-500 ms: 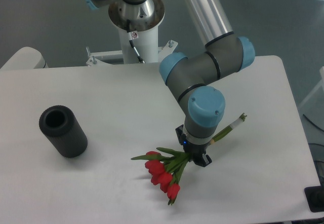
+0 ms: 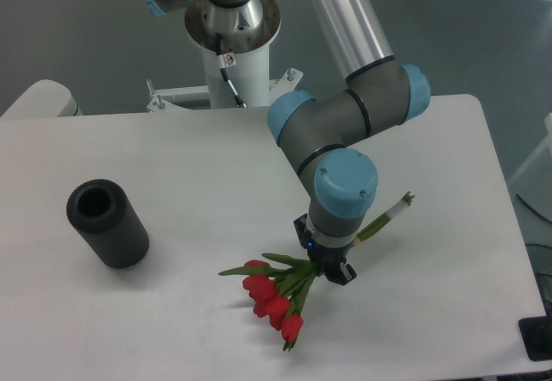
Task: Insert the flowers into the vase
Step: 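Hold the red tulip bunch by the stems in the gripper and start moving, then carry the tulips toward the black vase, swinging the blooms past it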
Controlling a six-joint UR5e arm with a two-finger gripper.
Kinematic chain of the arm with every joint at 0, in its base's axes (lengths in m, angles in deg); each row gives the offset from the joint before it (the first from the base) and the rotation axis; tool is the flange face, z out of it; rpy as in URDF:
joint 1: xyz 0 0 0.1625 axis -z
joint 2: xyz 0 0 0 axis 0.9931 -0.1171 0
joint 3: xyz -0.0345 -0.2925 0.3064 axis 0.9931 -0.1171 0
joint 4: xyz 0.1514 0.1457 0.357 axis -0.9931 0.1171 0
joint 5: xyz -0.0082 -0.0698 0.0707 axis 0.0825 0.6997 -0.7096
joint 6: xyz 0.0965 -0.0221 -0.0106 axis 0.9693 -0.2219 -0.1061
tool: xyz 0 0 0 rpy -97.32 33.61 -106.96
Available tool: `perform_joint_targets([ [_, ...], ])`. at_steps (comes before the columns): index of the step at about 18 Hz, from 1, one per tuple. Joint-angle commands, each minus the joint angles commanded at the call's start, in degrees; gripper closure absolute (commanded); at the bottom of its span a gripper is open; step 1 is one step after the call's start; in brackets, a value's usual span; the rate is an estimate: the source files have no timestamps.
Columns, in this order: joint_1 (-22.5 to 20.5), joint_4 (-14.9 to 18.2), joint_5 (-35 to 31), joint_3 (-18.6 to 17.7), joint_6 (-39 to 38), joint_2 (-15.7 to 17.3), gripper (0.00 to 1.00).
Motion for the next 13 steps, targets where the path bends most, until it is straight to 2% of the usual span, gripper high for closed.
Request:
perform_joint_targets([
  [9, 3.51, -0.18, 1.4, 0.79, -9.14, 0.26, 0.85],
  [13, 4.83, -0.18, 6.23, 0.79, -10.99, 1.05, 0.86],
])
